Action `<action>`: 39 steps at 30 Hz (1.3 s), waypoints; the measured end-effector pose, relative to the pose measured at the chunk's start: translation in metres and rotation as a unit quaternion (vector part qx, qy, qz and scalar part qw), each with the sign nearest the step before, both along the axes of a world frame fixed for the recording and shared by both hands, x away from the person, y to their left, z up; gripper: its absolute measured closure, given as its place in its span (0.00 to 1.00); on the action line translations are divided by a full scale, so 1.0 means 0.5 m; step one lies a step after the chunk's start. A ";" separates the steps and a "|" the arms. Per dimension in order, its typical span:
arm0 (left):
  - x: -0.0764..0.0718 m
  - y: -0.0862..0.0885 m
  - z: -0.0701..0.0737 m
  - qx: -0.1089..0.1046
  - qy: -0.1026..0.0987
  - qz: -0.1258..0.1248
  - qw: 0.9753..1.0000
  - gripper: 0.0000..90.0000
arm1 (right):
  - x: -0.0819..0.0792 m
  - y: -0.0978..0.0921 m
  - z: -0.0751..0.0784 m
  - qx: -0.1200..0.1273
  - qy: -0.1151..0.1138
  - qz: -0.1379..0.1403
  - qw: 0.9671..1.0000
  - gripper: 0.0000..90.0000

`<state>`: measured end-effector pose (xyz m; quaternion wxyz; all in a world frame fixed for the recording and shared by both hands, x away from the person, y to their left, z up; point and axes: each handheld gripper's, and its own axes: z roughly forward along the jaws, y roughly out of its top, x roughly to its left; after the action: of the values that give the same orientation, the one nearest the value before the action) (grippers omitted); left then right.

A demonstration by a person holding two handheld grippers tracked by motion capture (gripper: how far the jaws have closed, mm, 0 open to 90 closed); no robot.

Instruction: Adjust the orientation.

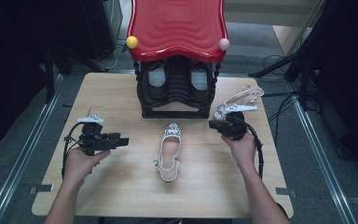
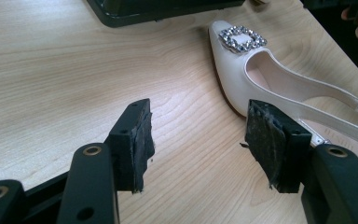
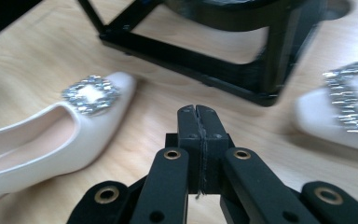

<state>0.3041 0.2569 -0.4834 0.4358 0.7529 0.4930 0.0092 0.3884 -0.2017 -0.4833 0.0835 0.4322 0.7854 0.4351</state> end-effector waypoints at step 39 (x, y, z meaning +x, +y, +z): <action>-0.019 -0.006 -0.013 0.010 -0.006 0.004 1.000 0.47 | 0.180 -0.121 -0.032 -0.043 0.024 -0.133 0.990 1.00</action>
<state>0.2945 0.2542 -0.4901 0.4311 0.7550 0.4937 0.0202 0.4784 -0.2622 -0.4991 0.1402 0.5394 0.7408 0.3749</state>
